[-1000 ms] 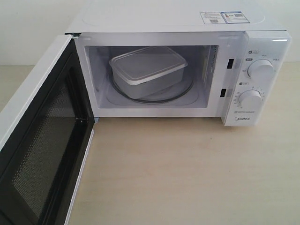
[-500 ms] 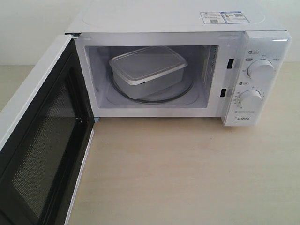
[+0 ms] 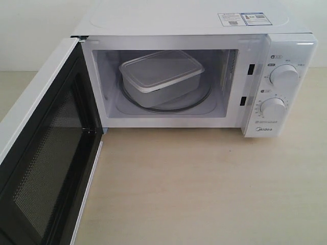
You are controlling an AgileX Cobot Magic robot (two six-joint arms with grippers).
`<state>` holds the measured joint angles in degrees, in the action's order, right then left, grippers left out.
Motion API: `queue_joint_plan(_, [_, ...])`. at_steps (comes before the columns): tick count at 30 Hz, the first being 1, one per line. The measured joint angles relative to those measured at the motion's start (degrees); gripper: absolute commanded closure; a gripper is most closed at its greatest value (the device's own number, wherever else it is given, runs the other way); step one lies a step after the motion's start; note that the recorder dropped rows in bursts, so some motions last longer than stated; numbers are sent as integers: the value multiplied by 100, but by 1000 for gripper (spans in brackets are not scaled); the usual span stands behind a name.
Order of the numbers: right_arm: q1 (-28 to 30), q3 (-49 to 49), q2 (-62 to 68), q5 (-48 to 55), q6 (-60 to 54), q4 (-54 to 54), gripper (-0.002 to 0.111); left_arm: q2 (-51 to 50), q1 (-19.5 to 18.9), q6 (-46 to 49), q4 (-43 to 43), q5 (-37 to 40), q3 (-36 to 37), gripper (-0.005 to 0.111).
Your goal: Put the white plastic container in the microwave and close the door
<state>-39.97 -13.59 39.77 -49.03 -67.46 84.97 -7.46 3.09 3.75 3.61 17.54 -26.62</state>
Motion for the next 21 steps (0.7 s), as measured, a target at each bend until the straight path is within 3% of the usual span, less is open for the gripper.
queue_joint_plan(10, [0, 0, 0, 0, 0, 24, 109, -71, 0, 0, 696, 433, -100, 102])
queue_joint_plan(14, [0, 0, 0, 0, 0, 24, 109, -658, 0, 159, 810, 1544, -449, 102])
queue_joint_plan(21, [0, 0, 0, 0, 0, 24, 109, -2428, 0, 1020, 1752, 3924, -1784, 102])
